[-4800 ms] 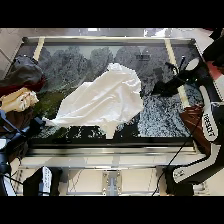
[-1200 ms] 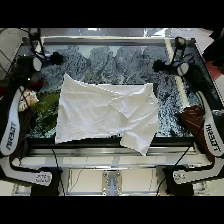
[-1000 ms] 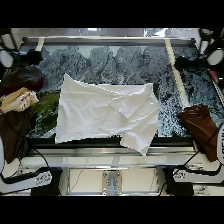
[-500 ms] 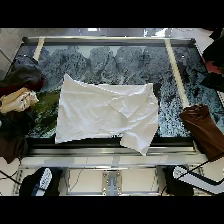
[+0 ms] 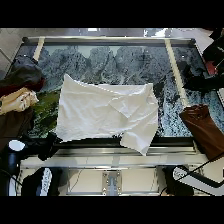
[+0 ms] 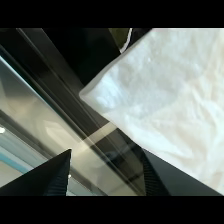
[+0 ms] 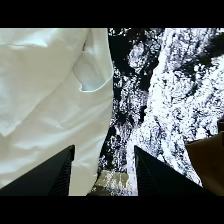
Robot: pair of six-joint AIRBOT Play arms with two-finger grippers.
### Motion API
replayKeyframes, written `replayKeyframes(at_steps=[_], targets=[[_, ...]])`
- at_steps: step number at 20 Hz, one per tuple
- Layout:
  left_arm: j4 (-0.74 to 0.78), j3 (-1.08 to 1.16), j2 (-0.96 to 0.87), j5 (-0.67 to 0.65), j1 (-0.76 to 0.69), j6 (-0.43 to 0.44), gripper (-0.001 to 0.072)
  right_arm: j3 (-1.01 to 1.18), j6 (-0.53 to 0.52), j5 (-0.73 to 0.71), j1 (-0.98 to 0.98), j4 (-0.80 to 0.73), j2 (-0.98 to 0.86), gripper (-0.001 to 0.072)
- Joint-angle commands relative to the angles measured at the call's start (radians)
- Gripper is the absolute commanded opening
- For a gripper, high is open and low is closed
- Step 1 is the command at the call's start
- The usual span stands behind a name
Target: Fold the shirts.
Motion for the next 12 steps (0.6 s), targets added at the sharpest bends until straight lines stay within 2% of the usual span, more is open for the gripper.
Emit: replayKeyframes(at_steps=[1, 2, 4, 12], targets=[[-0.045, -0.018, -0.030, 0.051, 0.027, 0.003, 0.0464, -0.002, -0.012, 0.003, 0.042, 0.004, 0.000, 0.0425], [-0.054, -0.018, -0.038, 0.070, 0.041, 0.003, 0.0464, -0.002, -0.011, 0.004, 0.048, 0.004, 0.000, 0.0425], [-0.070, -0.018, -0.045, 0.107, 0.062, 0.003, 0.0295, -0.001, -0.011, 0.005, 0.047, 0.008, 0.000, 0.0425], [-0.062, -0.019, -0.150, 0.163, 0.063, 0.015, 0.0304, -0.002, -0.008, 0.038, 0.047, 0.009, 0.001, 0.0425]])
